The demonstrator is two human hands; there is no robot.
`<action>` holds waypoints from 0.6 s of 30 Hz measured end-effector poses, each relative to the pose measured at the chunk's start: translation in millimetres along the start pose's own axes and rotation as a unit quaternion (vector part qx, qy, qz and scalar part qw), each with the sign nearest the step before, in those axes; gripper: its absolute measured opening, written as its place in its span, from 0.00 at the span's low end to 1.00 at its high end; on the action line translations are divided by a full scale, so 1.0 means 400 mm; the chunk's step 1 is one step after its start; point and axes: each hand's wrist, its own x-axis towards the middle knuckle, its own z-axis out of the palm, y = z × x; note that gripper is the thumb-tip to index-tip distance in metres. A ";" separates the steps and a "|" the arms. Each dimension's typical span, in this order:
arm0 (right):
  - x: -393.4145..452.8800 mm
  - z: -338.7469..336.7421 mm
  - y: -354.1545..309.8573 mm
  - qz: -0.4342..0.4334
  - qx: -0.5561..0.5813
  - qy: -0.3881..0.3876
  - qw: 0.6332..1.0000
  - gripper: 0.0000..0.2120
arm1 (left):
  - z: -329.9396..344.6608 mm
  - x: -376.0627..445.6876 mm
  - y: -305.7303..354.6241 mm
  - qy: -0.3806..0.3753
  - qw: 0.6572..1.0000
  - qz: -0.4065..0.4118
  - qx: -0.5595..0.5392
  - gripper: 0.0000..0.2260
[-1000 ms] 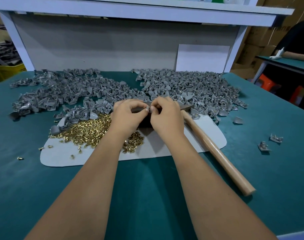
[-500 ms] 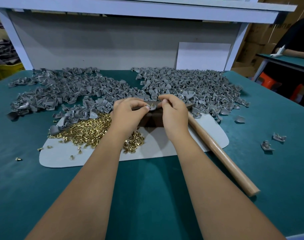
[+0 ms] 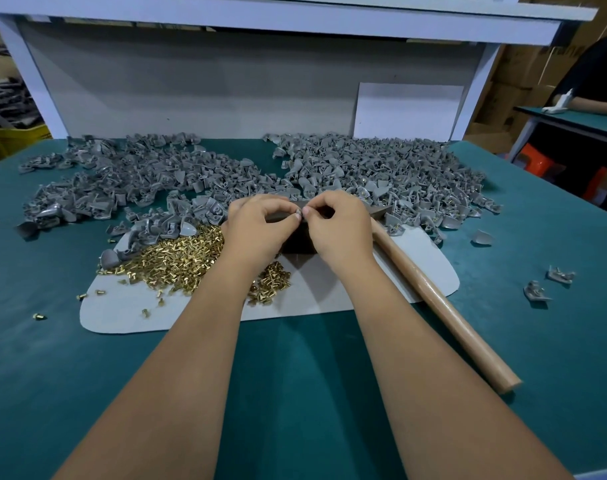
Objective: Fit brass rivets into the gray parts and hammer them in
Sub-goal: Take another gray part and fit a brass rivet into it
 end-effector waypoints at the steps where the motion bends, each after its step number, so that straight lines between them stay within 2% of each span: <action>1: 0.001 -0.001 -0.005 0.006 -0.012 -0.001 1.000 0.09 | 0.000 -0.001 0.001 -0.001 1.000 0.000 0.001 0.02; 6: -0.001 -0.004 -0.019 0.011 -0.084 0.002 0.996 0.09 | 0.002 0.001 -0.002 0.006 1.000 0.005 0.017 0.09; 13: -0.008 -0.003 -0.017 -0.081 -0.181 0.029 0.980 0.05 | 0.006 0.002 -0.003 0.016 1.000 0.003 0.025 0.12; 16: -0.017 0.002 -0.007 -0.070 -0.153 0.032 0.985 0.06 | 0.003 -0.004 -0.001 0.017 0.999 0.003 0.032 0.09; 18: -0.024 -0.003 0.003 -0.059 -0.087 0.022 0.994 0.05 | 0.002 -0.009 0.002 0.018 0.999 0.004 0.046 0.09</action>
